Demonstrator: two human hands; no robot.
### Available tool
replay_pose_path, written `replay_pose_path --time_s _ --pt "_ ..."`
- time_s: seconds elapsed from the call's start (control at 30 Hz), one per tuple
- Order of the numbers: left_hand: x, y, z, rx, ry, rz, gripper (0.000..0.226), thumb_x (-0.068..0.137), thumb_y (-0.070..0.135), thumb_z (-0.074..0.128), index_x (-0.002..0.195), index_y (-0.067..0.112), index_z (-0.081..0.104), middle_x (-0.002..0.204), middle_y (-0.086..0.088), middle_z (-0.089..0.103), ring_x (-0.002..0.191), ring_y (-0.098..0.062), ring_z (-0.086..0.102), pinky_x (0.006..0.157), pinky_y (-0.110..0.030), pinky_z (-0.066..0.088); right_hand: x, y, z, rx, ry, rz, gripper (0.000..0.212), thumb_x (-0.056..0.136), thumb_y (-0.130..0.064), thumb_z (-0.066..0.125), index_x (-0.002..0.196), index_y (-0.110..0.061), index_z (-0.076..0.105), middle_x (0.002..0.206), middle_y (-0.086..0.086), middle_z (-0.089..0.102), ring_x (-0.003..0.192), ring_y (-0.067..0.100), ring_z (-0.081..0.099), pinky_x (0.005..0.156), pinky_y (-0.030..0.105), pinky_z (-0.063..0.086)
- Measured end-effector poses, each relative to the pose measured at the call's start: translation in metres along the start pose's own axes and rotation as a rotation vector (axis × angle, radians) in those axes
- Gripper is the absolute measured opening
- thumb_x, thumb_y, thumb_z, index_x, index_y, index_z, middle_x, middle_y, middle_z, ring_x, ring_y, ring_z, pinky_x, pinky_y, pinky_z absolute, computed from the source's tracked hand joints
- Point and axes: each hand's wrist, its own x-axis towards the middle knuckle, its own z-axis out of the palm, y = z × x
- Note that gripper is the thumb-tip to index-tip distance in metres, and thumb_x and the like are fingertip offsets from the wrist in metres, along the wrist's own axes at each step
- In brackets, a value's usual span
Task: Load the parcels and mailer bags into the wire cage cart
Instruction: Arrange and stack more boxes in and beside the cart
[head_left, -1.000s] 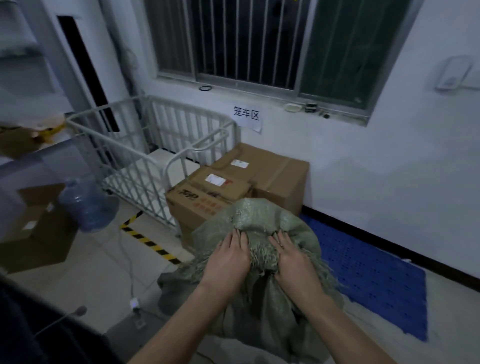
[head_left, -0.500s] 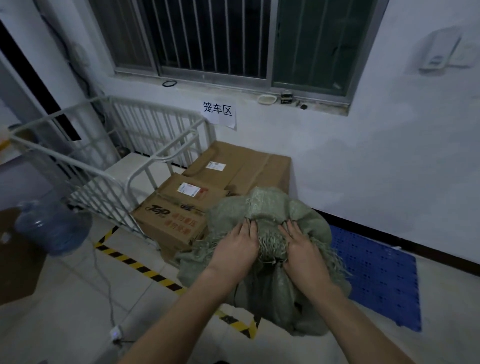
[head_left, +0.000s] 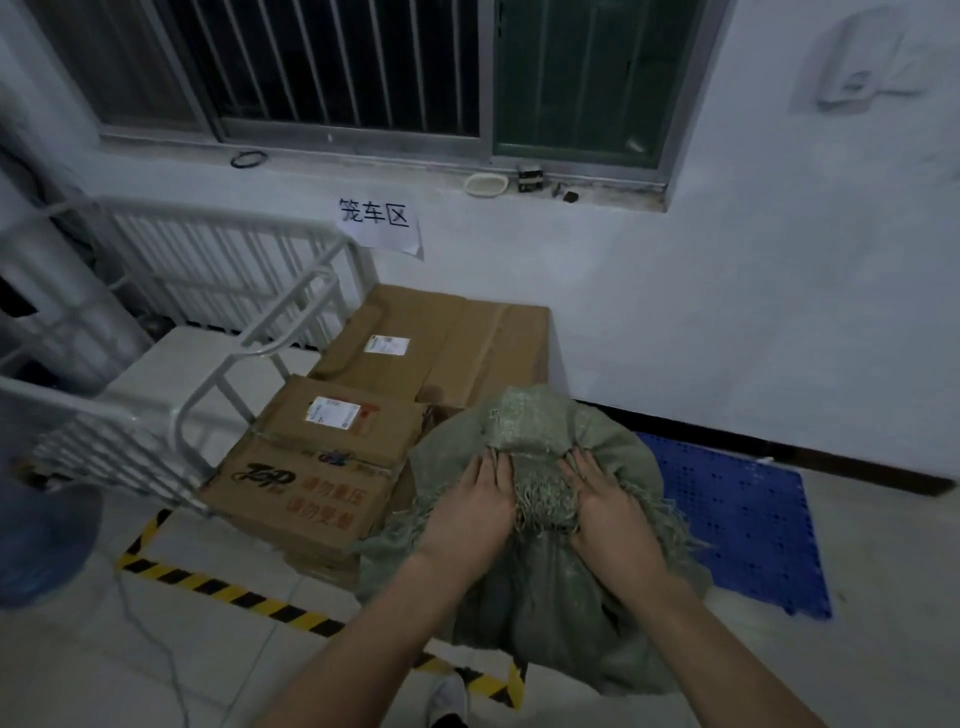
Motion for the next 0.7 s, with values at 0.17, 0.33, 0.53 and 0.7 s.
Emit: replay_pose_path --time_s 0.17,0.33,0.53,0.7 --pt "0.042 -0.034 0.050 -0.052 0.036 0.087 0.063 0.093 -0.002 0.021 0.150 -0.016 0.000 0.158 -0.037 0.004 0.148 -0.046 0.014 0.121 -0.051 0.018 0.027 0.001 0.034 -0.061 -0.002 0.091 0.092 0.060 0.004 0.086 0.143 0.004 0.047 0.149 0.025 0.044 0.135 0.037 0.048 0.109 0.044 0.034" --pt "0.077 -0.043 0.093 -0.104 -0.021 0.105 0.063 0.095 -0.006 0.029 0.151 -0.016 0.001 0.158 -0.036 0.008 0.148 -0.045 0.016 0.122 -0.050 0.016 0.043 0.021 0.083 -0.112 -0.070 0.133 0.100 0.044 0.000 0.096 0.134 0.009 0.054 0.140 0.029 0.052 0.126 0.040 0.056 0.102 0.048 0.042" --pt "0.136 -0.043 0.186 -0.108 -0.074 0.095 0.064 0.092 -0.006 0.023 0.152 -0.014 0.001 0.159 -0.035 0.009 0.149 -0.043 0.015 0.122 -0.048 0.017 0.064 0.069 0.180 -0.107 -0.098 0.136 0.100 0.041 0.005 0.094 0.132 0.012 0.054 0.140 0.030 0.051 0.127 0.041 0.055 0.099 0.052 0.049" --pt "0.190 -0.034 0.302 -0.129 -0.111 0.071 0.060 0.098 -0.002 0.023 0.152 -0.013 -0.001 0.159 -0.035 0.008 0.149 -0.044 0.011 0.123 -0.048 0.013 0.075 0.126 0.300 -0.091 -0.109 0.141 0.105 0.036 0.004 0.096 0.131 0.013 0.054 0.140 0.030 0.051 0.126 0.042 0.055 0.095 0.056 0.052"
